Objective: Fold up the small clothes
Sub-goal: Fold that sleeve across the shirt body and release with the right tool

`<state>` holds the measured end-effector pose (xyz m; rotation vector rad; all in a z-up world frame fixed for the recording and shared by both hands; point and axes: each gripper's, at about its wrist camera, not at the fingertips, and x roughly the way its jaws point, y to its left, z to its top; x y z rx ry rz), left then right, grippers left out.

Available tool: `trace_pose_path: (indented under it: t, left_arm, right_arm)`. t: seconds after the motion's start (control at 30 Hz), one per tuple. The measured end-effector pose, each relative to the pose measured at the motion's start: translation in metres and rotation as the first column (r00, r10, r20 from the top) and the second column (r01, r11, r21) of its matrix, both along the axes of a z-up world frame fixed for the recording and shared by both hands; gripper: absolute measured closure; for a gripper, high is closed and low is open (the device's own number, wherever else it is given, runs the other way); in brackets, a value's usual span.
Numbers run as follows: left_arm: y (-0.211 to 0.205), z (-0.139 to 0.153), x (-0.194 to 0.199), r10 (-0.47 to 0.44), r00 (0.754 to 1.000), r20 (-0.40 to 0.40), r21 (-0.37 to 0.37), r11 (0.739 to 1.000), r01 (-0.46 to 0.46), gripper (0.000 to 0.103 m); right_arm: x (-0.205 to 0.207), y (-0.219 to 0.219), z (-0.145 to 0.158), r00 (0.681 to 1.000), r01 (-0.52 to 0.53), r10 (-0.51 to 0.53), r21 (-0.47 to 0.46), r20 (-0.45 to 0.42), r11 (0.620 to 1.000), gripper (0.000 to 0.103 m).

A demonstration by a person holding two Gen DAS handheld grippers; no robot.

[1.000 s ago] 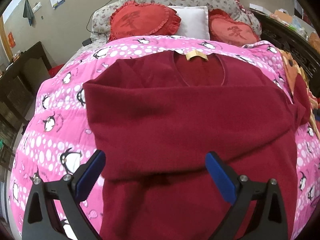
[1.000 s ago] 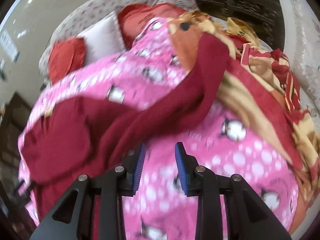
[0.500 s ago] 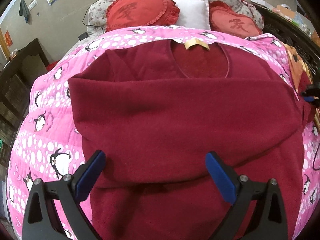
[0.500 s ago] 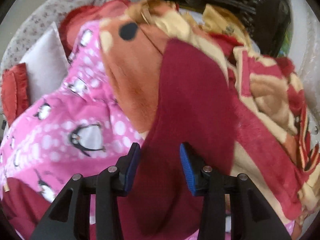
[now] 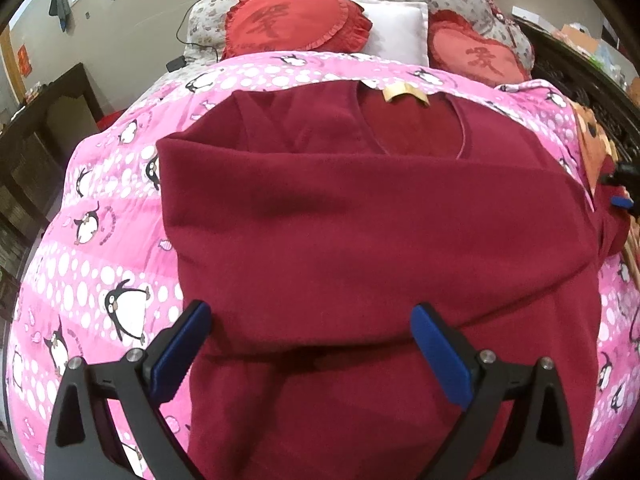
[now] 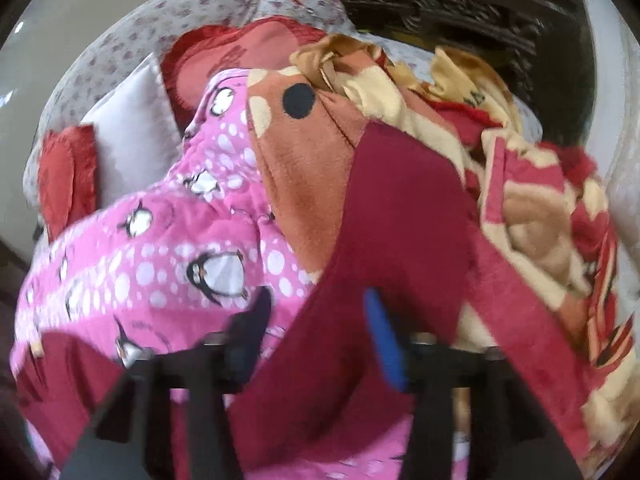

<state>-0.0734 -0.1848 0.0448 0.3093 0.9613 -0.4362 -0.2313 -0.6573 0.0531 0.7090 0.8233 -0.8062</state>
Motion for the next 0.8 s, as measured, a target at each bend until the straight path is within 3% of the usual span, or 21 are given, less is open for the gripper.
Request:
trace_pose_path:
  t: [0.2,0.23,0.27,0.43,0.53,0.6,0.67,0.8]
  left_arm:
    - [0.003,-0.005,-0.001,0.000,1.000,-0.005,0.018,1.000,0.000,0.001]
    - [0.003,-0.006,-0.001,-0.002,1.000,-0.002,0.020,1.000,0.002,0.001]
    - [0.003,-0.005,0.000,-0.003,1.000,0.001,0.019,1.000,0.003,0.001]
    - [0.010,-0.001,0.006,0.007,1.000,0.005,0.002,1.000,-0.008,0.001]
    - [0.020,0.007,0.016,0.044,0.999,0.010,-0.023,0.999,-0.044,0.001]
    - [0.029,0.016,0.023,0.074,0.997,0.003,-0.056,0.996,-0.074,0.001]
    - [0.037,0.024,0.028,0.095,0.995,0.001,-0.082,0.992,-0.094,0.001]
    - [0.049,0.038,0.032,0.117,0.993,0.020,-0.104,0.988,-0.115,0.001]
  right_arm:
    - [0.029,-0.009,-0.036,0.980,0.008,-0.012,-0.019,-0.200,1.000,0.075]
    - [0.029,-0.006,-0.037,0.974,-0.008,-0.002,-0.045,-0.227,0.999,0.081]
    - [0.026,-0.003,-0.034,0.974,-0.015,0.000,-0.065,-0.225,0.998,0.101]
    - [-0.012,0.010,0.001,0.996,-0.071,0.069,-0.056,-0.049,0.996,0.103]
    - [-0.029,0.031,0.039,0.980,-0.164,0.171,-0.075,0.102,0.984,0.103]
    - [-0.026,0.052,0.065,0.947,-0.253,0.266,-0.095,0.178,0.963,0.103]
    - [-0.017,0.083,0.092,0.890,-0.363,0.383,-0.126,0.248,0.923,0.103]
    - [0.013,0.164,0.132,0.705,-0.591,0.619,-0.196,0.347,0.783,0.103]
